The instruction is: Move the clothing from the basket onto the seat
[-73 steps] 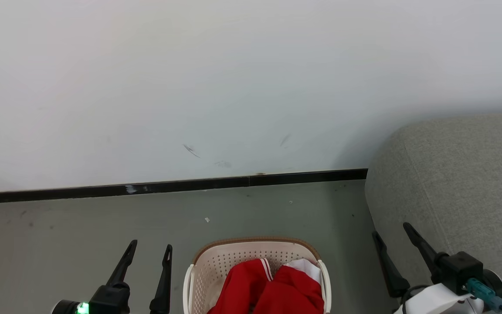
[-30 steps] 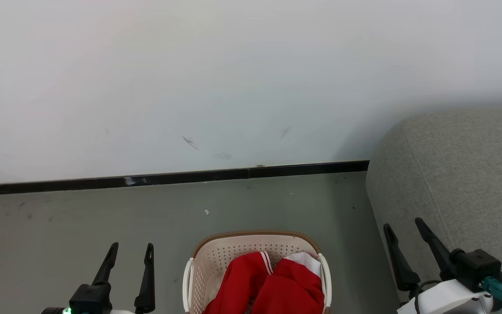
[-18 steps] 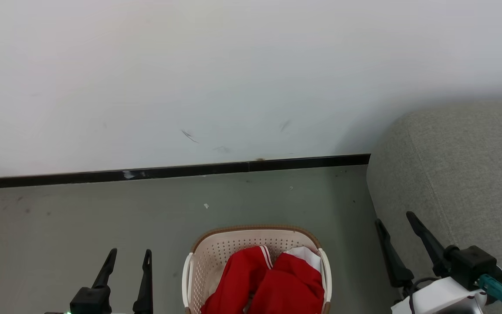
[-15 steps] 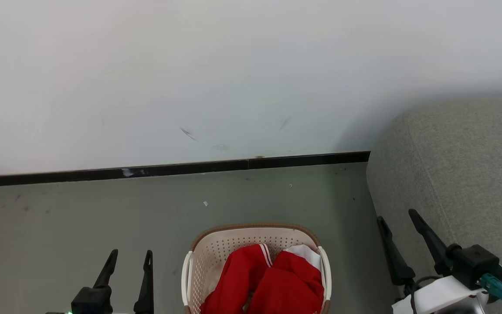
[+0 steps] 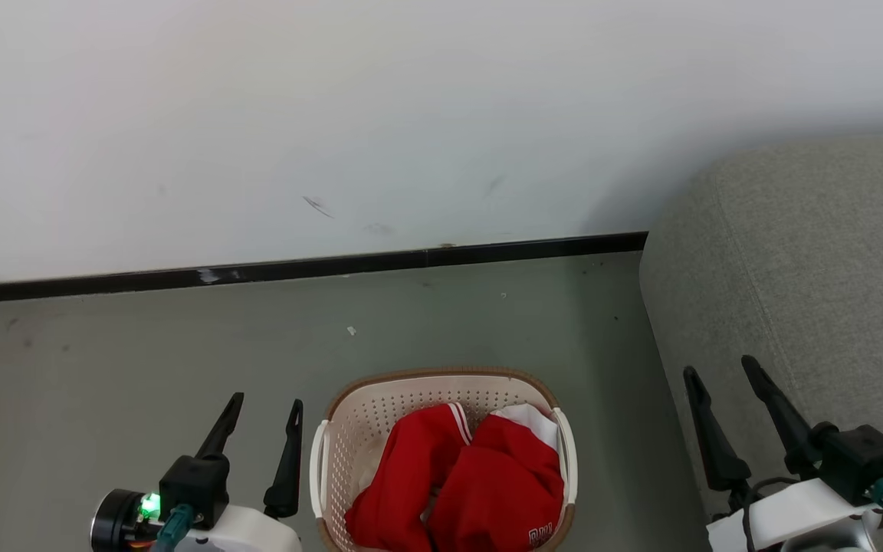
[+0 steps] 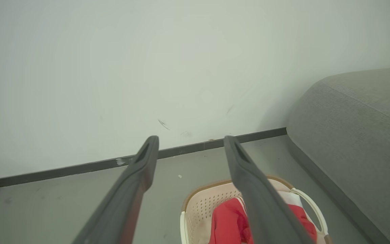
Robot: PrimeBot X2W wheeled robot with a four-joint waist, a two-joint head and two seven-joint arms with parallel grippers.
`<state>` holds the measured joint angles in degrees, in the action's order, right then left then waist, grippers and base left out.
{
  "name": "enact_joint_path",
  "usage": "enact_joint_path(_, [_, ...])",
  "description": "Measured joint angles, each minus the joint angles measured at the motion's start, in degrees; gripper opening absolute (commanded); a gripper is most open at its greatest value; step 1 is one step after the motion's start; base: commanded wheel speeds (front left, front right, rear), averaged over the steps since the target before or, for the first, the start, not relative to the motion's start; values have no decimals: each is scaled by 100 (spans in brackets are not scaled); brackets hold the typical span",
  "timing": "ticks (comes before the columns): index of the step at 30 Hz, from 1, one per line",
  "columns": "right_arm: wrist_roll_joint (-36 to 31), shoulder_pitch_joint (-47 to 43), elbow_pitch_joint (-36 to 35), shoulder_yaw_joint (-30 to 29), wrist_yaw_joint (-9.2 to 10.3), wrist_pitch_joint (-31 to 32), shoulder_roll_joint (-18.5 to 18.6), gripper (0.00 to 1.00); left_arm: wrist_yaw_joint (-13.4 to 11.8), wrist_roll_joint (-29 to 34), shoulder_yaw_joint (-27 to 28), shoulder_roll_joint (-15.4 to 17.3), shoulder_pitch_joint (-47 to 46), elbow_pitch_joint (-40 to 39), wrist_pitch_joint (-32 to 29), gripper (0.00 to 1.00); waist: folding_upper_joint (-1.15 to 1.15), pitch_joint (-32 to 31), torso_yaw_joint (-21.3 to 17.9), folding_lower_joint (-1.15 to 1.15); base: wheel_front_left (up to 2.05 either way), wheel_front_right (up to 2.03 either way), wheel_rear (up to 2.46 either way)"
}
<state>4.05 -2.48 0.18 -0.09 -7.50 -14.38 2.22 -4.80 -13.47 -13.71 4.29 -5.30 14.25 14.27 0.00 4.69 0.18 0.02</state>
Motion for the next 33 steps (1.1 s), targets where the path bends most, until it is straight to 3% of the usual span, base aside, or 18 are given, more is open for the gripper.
enact_joint_path(26, [9, 366, -732, -459, 0, -2, -4, 100, 447, 509, -731, -52, -1279, 1238, -263, 100, 0, 1131, -401, 0, 0, 0, 0])
enact_joint_path(33, [92, 580, -889, -426, 0, -7, -3, 100, 455, 568, -784, -66, -1580, 1503, -311, 100, 0, 1472, -546, 0, 0, 0, 0])
